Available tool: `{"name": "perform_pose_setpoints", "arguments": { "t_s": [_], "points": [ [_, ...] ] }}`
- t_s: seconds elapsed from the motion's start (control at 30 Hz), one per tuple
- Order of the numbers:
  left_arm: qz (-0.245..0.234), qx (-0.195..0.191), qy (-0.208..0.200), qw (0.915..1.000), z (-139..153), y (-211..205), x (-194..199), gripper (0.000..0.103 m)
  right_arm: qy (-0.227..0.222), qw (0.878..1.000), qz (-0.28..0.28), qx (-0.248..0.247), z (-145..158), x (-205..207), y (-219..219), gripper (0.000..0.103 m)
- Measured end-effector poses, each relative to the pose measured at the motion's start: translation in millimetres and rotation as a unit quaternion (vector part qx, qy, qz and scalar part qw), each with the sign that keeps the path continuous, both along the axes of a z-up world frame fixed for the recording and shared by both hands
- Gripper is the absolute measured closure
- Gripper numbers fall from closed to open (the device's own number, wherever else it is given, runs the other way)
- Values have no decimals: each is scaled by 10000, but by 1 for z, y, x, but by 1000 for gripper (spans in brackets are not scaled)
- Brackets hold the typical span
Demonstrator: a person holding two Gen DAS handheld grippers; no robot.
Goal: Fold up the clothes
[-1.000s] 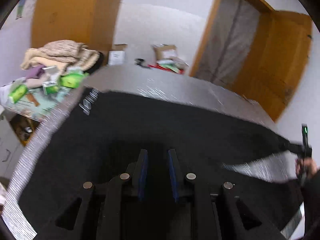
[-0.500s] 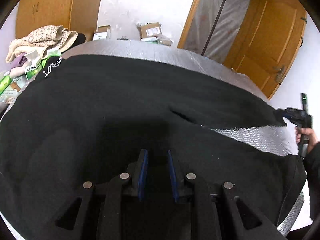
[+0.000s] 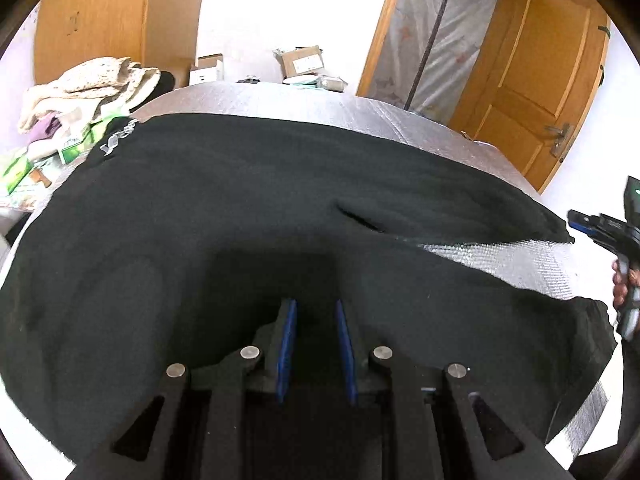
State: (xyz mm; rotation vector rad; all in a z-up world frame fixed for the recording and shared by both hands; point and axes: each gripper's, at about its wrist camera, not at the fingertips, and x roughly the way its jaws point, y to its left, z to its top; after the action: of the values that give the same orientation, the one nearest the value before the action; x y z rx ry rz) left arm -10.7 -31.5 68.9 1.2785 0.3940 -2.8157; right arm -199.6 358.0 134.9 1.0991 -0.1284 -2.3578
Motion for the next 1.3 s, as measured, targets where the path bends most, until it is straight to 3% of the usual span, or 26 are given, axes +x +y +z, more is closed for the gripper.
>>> {"name": "perform_pose_setpoints", "arguments": {
  "t_s": [0.2,0.33,0.5,0.97,1.1,1.3],
  "points": [
    [233,161,-9,9996,-3,-15,25,82,337,9972,632,-224,19,58,-27,76],
    [228,134,62,9996,2,-10,34,82,805,9934,668,-475,50,79,-19,76],
    [48,152,222,9996,9,-1,38,82,1414,9878,395,-527,87,113,10,76],
    [-476,-146,376,9981,15,30,40,82,1740,9812,-814,168,89,174,116,76],
    [-522,-269,381,9976,12,35,37,82,1521,9829,-974,348,59,174,115,73],
    [-583,-533,365,9962,7,44,36,82,732,9967,-146,315,-10,161,49,73]
  ]
}}
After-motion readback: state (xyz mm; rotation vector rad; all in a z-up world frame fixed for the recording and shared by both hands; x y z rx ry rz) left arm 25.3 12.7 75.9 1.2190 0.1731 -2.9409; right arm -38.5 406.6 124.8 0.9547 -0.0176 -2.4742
